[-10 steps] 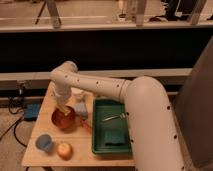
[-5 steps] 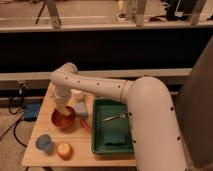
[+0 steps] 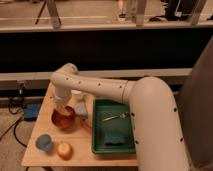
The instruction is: Place banana in red bowl
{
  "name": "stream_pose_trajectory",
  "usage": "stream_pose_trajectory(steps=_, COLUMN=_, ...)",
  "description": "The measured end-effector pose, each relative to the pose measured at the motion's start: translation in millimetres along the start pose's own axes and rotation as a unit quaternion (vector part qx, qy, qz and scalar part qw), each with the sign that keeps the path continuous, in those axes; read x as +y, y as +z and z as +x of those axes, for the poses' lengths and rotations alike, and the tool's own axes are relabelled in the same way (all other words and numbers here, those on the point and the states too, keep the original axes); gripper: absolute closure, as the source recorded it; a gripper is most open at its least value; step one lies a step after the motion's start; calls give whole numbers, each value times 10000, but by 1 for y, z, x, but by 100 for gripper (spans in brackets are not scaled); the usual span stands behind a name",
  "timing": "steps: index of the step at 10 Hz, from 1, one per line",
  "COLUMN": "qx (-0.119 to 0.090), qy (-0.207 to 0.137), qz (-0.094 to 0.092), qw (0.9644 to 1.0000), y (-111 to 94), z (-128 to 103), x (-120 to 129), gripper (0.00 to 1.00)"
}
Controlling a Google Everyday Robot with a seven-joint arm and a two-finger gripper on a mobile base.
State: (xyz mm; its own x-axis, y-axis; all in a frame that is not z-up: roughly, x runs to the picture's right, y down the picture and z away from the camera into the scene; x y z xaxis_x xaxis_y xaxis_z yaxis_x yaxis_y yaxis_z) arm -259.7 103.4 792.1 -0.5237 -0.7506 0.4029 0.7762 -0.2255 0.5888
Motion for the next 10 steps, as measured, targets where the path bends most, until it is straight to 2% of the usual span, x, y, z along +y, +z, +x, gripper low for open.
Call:
stream_pose_trajectory(steps=3, qx=77, qy=-50, qz=97, qw=9999, y=-8, z=4, x=-4, gripper=97)
stream_pose_trajectory(steps=8, qx=158, qy=-265, qz=151, qw=9994, y=-63, z=20, x=-28, gripper=97)
stream_pose_trajectory(steps=10, qx=145, qy=-321, qz=127, qw=9993, y=-75, z=20, x=-30, gripper=97)
